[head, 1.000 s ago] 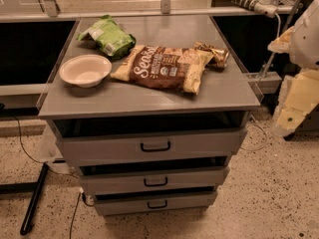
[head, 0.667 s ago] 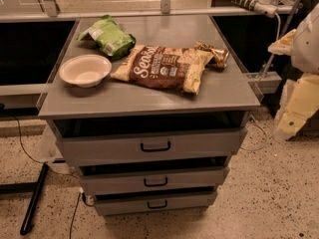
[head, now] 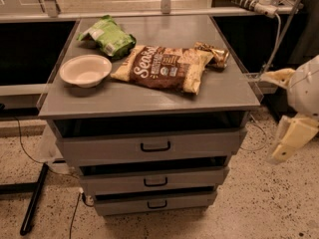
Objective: Open top drawer
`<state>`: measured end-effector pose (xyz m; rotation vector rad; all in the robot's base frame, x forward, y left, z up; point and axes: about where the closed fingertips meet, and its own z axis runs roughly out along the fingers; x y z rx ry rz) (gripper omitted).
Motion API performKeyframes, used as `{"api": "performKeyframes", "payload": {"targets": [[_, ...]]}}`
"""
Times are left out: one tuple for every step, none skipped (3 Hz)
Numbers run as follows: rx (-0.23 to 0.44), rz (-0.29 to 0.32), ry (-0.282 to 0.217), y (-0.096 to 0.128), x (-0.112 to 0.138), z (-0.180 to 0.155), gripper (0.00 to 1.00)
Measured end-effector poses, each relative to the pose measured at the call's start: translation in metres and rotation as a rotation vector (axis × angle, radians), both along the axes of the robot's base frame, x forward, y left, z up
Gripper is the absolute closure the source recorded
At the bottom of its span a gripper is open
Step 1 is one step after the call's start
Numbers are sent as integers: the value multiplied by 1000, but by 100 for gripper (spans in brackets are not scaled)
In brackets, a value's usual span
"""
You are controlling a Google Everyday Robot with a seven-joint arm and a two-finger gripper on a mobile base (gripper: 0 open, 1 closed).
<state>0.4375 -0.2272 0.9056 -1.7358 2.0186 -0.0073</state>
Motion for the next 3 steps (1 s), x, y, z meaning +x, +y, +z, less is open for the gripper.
{"api": "performKeyframes", "payload": {"targets": [[88,70,-34,-7,9,-42,0],[76,116,-53,-6,10,-43,0],[77,116,-53,-6,10,-43,0]]}}
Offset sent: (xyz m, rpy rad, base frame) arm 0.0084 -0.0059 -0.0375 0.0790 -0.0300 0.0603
